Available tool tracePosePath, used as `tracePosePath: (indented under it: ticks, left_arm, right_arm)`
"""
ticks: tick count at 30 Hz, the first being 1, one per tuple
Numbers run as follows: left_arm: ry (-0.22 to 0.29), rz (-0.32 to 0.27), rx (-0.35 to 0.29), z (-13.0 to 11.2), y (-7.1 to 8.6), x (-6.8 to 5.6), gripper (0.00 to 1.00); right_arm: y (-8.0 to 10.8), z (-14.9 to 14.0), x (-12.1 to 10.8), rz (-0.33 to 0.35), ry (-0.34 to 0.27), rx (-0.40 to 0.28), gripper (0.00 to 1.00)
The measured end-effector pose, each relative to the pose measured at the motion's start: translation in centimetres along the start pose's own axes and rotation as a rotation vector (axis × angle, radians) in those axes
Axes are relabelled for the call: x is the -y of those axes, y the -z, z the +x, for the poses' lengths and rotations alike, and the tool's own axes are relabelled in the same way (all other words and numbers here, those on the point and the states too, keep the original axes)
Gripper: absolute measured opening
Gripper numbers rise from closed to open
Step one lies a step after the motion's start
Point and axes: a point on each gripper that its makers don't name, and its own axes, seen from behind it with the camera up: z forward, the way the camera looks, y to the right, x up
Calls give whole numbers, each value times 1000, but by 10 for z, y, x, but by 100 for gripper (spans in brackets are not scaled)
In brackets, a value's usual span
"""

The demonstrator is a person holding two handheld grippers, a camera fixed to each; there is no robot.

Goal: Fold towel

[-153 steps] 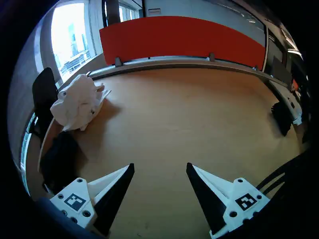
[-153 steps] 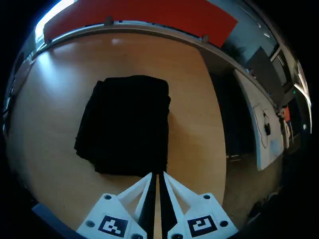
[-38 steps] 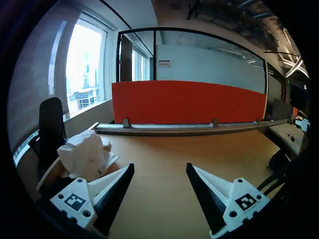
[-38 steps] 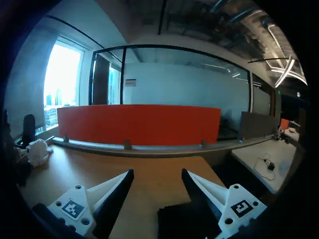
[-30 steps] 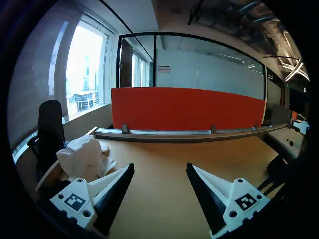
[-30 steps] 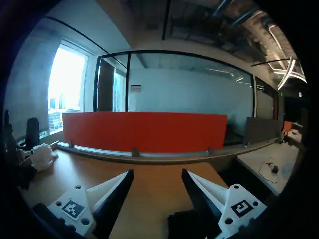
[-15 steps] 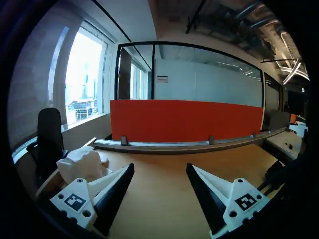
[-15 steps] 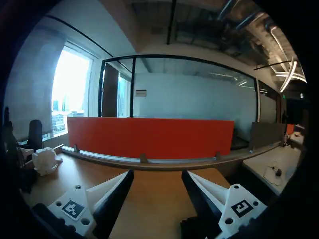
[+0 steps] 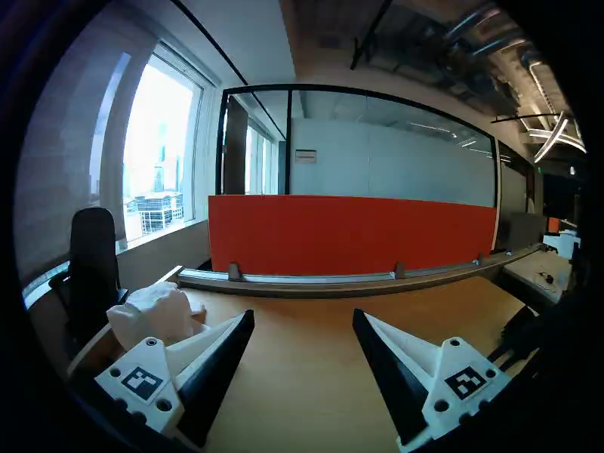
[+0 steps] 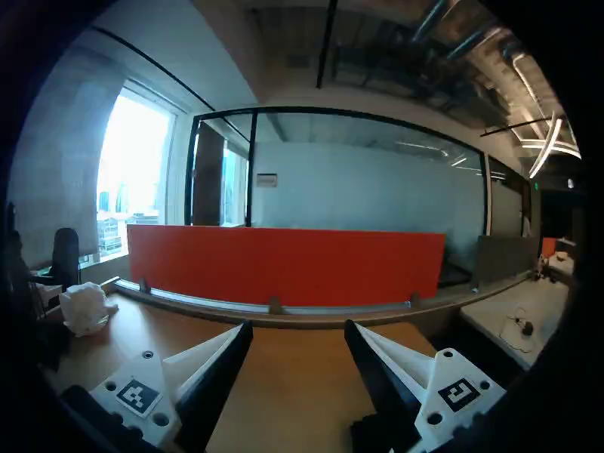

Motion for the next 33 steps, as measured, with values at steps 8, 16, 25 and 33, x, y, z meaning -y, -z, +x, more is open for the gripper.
tracePosePath:
  ticks: [8,16,25,33]
  left_arm:
    - [-5,-6,-26,3,3,-2,97]
    - [-37,-5,-53,-1,4,3,97]
    - [-57,6,-93,-20,4,7,97]
    - [-43,15,-123,-44,2,14,97]
  right_arm:
    - [0,2,9,-2,-9,1,94]
    - [0,7,24,-2,-26,-5,94]
    - [1,-1,44,5,-22,-5,94]
    - [2,-7,50,4,-15,-12,94]
